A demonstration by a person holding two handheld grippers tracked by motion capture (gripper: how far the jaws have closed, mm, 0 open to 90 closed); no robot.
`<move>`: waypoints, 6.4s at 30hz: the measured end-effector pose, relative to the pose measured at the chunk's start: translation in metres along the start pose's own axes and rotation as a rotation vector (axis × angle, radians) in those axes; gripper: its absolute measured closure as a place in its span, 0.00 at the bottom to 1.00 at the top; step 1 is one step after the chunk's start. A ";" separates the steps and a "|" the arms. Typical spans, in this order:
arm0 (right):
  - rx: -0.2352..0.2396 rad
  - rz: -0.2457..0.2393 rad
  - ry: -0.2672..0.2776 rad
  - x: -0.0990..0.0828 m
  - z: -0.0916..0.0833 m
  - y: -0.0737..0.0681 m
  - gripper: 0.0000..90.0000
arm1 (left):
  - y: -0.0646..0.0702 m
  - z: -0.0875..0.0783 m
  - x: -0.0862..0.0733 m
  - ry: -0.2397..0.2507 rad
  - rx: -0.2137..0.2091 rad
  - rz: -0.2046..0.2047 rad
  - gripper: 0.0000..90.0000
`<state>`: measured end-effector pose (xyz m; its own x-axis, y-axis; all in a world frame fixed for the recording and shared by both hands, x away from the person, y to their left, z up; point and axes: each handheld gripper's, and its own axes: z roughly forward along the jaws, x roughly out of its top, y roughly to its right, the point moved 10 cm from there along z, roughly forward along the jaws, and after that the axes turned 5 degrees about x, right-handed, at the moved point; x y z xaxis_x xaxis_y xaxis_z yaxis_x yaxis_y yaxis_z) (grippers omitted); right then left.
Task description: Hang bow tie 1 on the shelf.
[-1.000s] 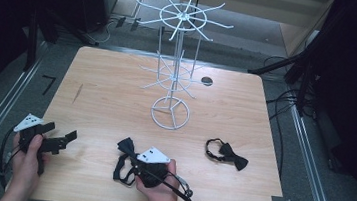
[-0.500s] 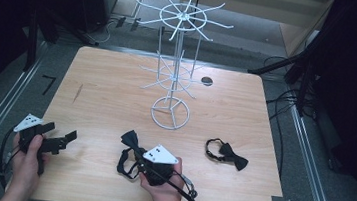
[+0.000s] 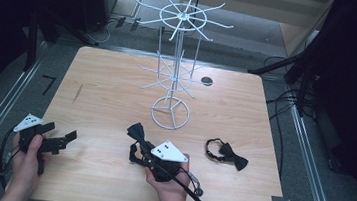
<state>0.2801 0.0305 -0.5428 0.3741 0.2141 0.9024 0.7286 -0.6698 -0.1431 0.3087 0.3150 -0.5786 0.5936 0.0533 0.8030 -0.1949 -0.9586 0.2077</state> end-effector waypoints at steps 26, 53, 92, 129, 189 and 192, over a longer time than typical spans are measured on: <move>-0.053 -0.019 0.084 0.028 -0.021 0.019 0.86 | 0.000 0.000 0.000 -0.001 -0.001 0.000 0.00; -0.088 -0.012 0.143 0.048 -0.037 0.033 0.86 | 0.000 0.000 0.000 -0.001 -0.001 0.001 0.00; -0.115 -0.037 0.216 0.075 -0.060 0.042 0.86 | 0.000 0.000 0.000 -0.001 0.002 0.001 0.00; -0.094 -0.087 0.281 0.125 -0.068 0.025 0.86 | -0.001 0.000 0.000 -0.002 0.002 0.000 0.00; -0.197 -0.009 0.246 0.119 -0.045 0.084 0.85 | -0.001 0.000 0.000 0.000 0.001 0.002 0.00; -0.196 -0.010 0.248 0.117 -0.045 0.084 0.85 | -0.001 0.000 0.000 0.001 0.002 0.002 0.00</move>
<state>0.3600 -0.0327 -0.4309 0.1982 0.0578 0.9785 0.5980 -0.7980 -0.0740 0.3090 0.3159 -0.5783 0.5926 0.0521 0.8038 -0.1946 -0.9591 0.2056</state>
